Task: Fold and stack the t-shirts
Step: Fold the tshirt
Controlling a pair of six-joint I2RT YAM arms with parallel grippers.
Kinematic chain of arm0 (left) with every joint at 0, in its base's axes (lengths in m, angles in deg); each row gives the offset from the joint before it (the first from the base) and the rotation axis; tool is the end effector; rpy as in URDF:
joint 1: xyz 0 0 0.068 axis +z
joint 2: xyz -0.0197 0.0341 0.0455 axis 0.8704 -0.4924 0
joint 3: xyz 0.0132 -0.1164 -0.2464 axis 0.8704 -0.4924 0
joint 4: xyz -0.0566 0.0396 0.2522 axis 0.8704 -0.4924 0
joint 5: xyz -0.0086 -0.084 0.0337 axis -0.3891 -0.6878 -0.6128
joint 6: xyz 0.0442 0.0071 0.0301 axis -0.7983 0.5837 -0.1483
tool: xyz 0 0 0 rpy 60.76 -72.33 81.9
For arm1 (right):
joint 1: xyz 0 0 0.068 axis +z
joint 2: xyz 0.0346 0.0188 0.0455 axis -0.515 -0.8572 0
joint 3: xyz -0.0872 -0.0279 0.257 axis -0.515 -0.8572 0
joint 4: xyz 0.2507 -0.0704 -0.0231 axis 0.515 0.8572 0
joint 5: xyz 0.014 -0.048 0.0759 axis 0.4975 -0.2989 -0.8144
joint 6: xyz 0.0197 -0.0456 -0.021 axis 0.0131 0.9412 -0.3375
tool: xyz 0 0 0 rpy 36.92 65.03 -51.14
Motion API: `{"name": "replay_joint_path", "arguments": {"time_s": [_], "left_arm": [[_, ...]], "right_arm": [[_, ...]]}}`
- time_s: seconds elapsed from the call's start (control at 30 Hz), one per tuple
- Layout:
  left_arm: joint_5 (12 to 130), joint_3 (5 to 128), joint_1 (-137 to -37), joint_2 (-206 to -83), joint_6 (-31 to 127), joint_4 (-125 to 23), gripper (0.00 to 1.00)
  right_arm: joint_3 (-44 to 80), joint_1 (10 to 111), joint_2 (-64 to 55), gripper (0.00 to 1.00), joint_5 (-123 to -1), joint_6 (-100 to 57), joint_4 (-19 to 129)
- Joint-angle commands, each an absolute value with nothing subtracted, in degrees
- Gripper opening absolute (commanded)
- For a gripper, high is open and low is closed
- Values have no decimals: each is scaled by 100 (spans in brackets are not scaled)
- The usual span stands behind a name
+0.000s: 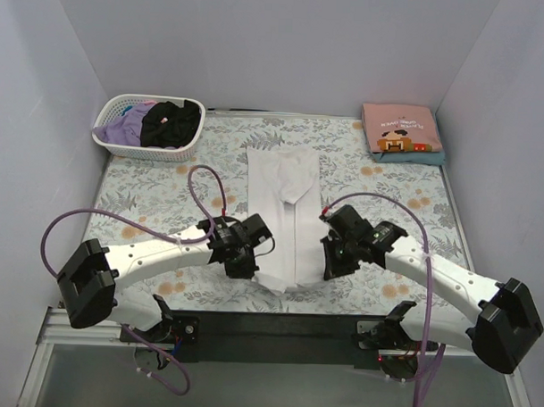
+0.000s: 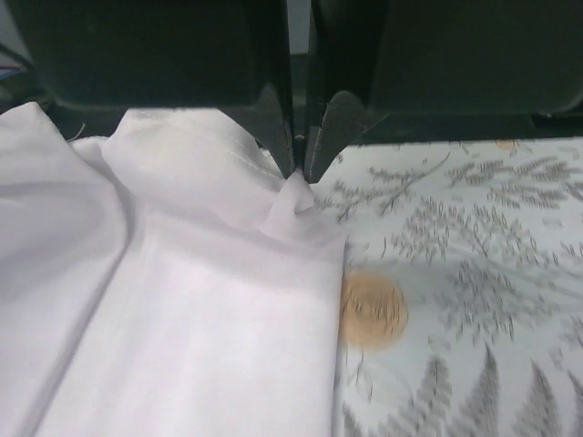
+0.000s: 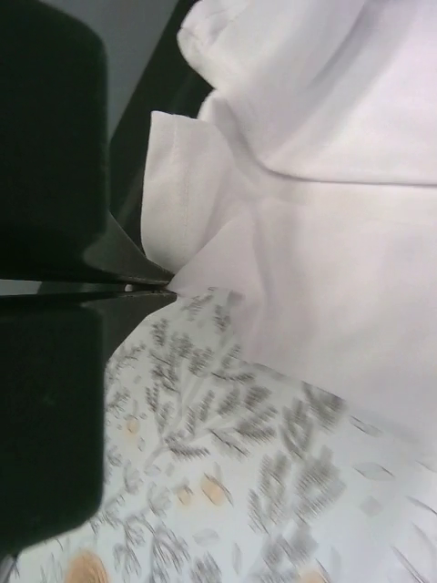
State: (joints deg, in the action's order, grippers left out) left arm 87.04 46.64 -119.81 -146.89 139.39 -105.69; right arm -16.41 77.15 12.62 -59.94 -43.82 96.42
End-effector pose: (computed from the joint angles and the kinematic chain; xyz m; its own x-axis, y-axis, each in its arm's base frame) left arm 0.1237 -0.1989 0.2133 -0.7011 -0.7081 -0.0833 -0.6778 0.6982 -0.2305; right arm 0.1366 0.1470 0.2125 -0.9118 -0.2450 -0.3296 -0.3435 0.8950 0.2847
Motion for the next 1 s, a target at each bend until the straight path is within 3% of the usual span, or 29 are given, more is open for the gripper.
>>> {"name": "replay_joint_path", "arguments": {"time_s": [0.0,0.37,0.97], "left_arm": [[9122,5116,-11353,-14621,13225,-10149,0],[9957,5873,-10165,-15272,12179,-9086,0],[9817,6347,-9373,-16343,11580,-8030,0]], "right_arm": [[-761,7109,824,1,-5585,-3602,9720],[1244,6273,-671,1,-5506,-2634,9667],[2168,5482,-1972,1,-5778,-2133,9210]]}}
